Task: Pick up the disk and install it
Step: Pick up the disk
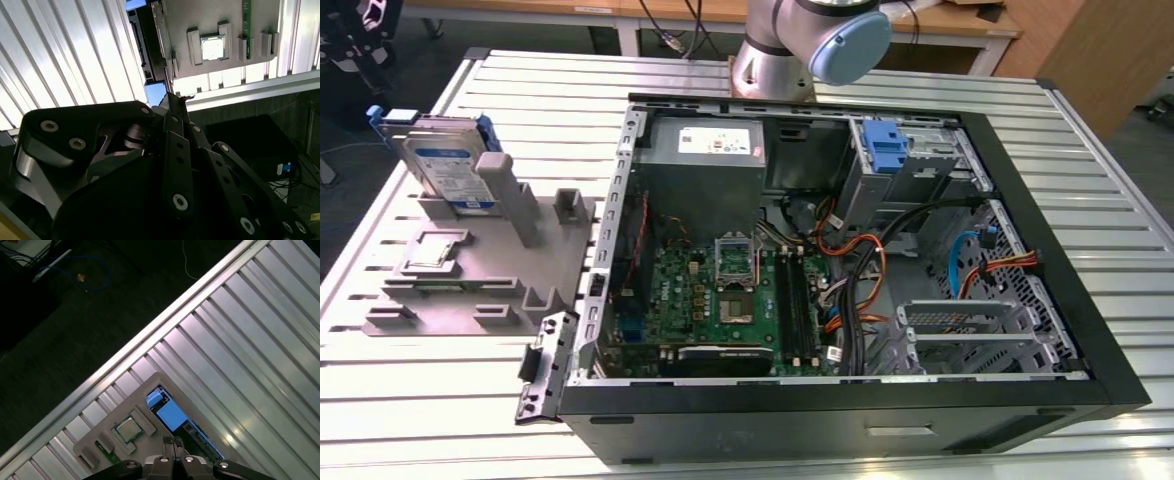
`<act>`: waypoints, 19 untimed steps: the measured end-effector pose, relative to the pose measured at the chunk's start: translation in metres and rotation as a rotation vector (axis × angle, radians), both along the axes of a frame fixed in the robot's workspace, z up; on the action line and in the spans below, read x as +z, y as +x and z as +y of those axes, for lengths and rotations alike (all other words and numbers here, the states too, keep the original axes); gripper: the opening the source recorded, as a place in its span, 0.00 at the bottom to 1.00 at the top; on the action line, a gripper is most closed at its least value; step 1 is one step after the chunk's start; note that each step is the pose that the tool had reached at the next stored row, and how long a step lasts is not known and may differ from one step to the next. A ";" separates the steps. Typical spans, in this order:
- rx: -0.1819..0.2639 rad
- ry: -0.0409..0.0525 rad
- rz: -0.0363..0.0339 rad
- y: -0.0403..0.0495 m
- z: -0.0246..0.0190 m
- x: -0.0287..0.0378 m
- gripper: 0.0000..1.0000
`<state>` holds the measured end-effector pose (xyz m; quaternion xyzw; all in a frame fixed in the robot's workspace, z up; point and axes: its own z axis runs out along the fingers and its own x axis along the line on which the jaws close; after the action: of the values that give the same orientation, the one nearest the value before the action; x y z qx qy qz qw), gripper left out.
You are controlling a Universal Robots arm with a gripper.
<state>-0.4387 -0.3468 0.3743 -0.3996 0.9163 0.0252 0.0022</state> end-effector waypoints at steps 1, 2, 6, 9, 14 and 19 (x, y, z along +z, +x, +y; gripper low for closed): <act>0.005 0.0000 0.0000 0.0000 0.0000 0.0000 0.10; 0.011 0.0000 -0.0001 0.0000 0.0000 0.0000 0.10; 0.032 0.0000 0.0000 0.0000 0.0000 0.0000 0.10; 0.047 0.0000 0.0001 0.0000 0.0000 0.0000 0.10; 0.069 0.0000 0.0000 0.0000 0.0000 0.0000 0.10; 0.089 0.0000 0.0000 0.0000 0.0000 0.0000 0.10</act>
<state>-0.4387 -0.3468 0.3743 -0.4401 0.8976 0.0252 0.0011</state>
